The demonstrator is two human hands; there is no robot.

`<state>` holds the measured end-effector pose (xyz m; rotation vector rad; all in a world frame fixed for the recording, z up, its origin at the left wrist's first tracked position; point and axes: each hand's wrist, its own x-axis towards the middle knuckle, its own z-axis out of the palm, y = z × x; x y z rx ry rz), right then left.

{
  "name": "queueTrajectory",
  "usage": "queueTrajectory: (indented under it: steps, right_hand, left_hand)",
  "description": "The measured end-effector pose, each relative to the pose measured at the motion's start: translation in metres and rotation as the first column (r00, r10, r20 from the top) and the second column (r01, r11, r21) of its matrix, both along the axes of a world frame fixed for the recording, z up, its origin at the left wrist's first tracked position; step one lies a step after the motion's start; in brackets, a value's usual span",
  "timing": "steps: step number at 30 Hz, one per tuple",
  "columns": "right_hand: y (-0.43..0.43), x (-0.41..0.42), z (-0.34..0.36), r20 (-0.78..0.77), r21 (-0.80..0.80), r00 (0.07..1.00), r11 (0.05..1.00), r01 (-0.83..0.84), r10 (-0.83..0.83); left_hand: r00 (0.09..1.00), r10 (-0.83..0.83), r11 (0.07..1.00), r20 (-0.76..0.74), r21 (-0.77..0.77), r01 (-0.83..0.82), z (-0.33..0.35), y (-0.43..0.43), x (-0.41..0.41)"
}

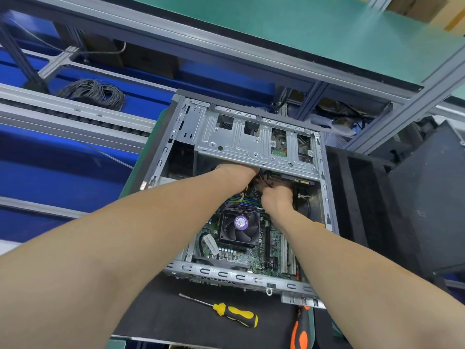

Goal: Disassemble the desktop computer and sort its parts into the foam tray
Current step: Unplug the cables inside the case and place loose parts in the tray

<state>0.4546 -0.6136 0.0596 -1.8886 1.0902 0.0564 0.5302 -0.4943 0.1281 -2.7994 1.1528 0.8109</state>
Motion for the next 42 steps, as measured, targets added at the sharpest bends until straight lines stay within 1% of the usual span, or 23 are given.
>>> queueTrajectory:
  steps: [2, 5, 9, 10, 12, 13, 14, 15, 16, 17, 18, 19, 20, 22, 23, 25, 27, 30, 32, 34, 36, 39, 42]
  right_hand:
    - [0.001, 0.000, 0.002, 0.009, 0.027, 0.999, 0.999, 0.030, -0.031]
    - [0.005, 0.003, 0.005, 0.024, -0.035, 0.999, 0.999, 0.035, -0.034]
    - [0.009, 0.001, -0.003, 0.130, 0.100, 0.984, 0.989, 0.111, -0.124]
    - [0.010, 0.002, 0.000, 0.126, 0.079, 0.987, 0.993, 0.087, -0.097]
    - [0.008, 0.010, 0.011, 0.027, 0.083, 0.992, 0.989, 0.125, -0.127]
    - [0.005, 0.011, 0.013, -0.087, -0.137, 0.993, 0.987, -0.087, 0.075]
    - [0.006, 0.011, 0.017, -0.191, -0.236, 0.966, 0.947, -0.219, 0.175]
    - [0.005, 0.010, 0.016, -0.218, -0.253, 0.958, 0.937, -0.240, 0.186]
    - [0.003, 0.010, 0.016, -0.200, -0.224, 0.961, 0.946, -0.233, 0.189]
    - [0.004, 0.008, 0.018, -0.162, -0.214, 0.983, 0.969, -0.123, 0.089]
    - [0.004, 0.006, 0.018, -0.045, -0.110, 0.999, 0.994, -0.008, 0.003]
    - [0.004, 0.008, 0.019, 0.096, 0.120, 0.978, 0.978, 0.172, -0.184]
    - [0.001, 0.005, 0.014, 0.153, 0.198, 0.966, 0.964, 0.176, -0.207]
    - [0.004, -0.005, 0.015, 0.144, 0.247, 0.947, 0.937, 0.248, -0.288]
    - [0.005, -0.007, 0.016, 0.123, 0.226, 0.952, 0.942, 0.247, -0.279]
    - [0.008, -0.012, 0.016, 0.089, 0.066, 0.985, 0.988, 0.141, -0.147]
    - [0.011, -0.014, 0.018, 0.098, -0.058, 0.995, 0.998, 0.019, -0.013]
    - [0.010, -0.015, 0.017, 0.114, -0.098, 0.986, 0.989, -0.115, 0.125]
    - [0.010, -0.012, 0.016, 0.080, -0.127, 0.980, 0.977, -0.171, 0.182]
    - [0.007, -0.009, 0.015, 0.100, -0.040, 0.982, 0.987, -0.154, 0.157]
    - [0.006, -0.005, 0.016, 0.106, 0.058, 0.983, 0.986, -0.157, 0.150]
    - [0.002, 0.002, 0.014, -0.129, -0.184, 0.931, 0.914, -0.361, 0.342]
    - [0.001, 0.005, 0.012, -0.259, -0.272, 0.889, 0.855, -0.441, 0.377]
  left_hand:
    - [0.999, 0.039, 0.999, 0.005, -0.034, -0.039, -0.002, -0.003, -0.001]
    - [0.995, 0.070, 0.997, 0.072, -0.022, -0.068, -0.007, -0.002, 0.001]
    - [0.996, 0.081, 0.997, 0.035, -0.023, -0.080, -0.009, -0.003, -0.001]
    - [0.994, 0.102, 0.994, 0.033, -0.041, -0.100, -0.010, -0.003, 0.000]
    - [0.982, 0.190, 0.977, 0.010, -0.104, -0.188, -0.012, -0.004, 0.000]
    - [0.972, 0.235, 0.964, -0.003, -0.129, -0.233, -0.011, -0.005, 0.000]
    - [0.961, 0.274, 0.950, -0.021, -0.152, -0.274, -0.011, -0.005, -0.001]
    - [0.953, 0.300, 0.938, -0.039, -0.173, -0.302, -0.011, -0.005, -0.002]
    - [0.949, 0.312, 0.929, -0.049, -0.196, -0.315, -0.011, -0.005, -0.002]
    - [0.954, 0.297, 0.931, -0.037, -0.212, -0.298, -0.011, -0.004, -0.002]
    - [0.963, 0.267, 0.942, -0.020, -0.206, -0.265, -0.010, -0.003, -0.002]
    - [0.973, 0.230, 0.957, 0.003, -0.185, -0.225, -0.010, -0.001, -0.003]
    - [0.980, 0.201, 0.968, 0.004, -0.157, -0.198, -0.008, 0.000, -0.004]
    - [0.993, 0.119, 0.992, 0.002, -0.038, -0.119, -0.004, 0.004, -0.004]
    - [0.996, 0.084, 0.996, -0.001, 0.015, -0.084, -0.002, 0.006, -0.005]
    - [0.998, 0.058, 0.998, -0.004, -0.017, -0.058, 0.001, 0.015, -0.005]
    - [0.997, 0.024, 0.999, 0.077, -0.038, -0.022, 0.006, 0.024, -0.008]
    - [0.974, -0.026, 0.999, 0.226, 0.035, 0.018, 0.013, 0.033, -0.018]
    - [0.977, -0.053, 0.993, 0.207, 0.112, 0.030, 0.021, 0.037, -0.019]
    - [0.985, -0.070, 0.984, 0.156, 0.175, 0.042, 0.025, 0.040, -0.016]
    - [0.988, -0.082, 0.983, 0.129, 0.176, 0.059, 0.024, 0.044, -0.013]
    - [0.988, -0.092, 0.989, 0.127, 0.125, 0.076, 0.022, 0.048, -0.012]
    - [0.989, -0.097, 0.987, 0.113, 0.139, 0.081, 0.021, 0.047, -0.011]
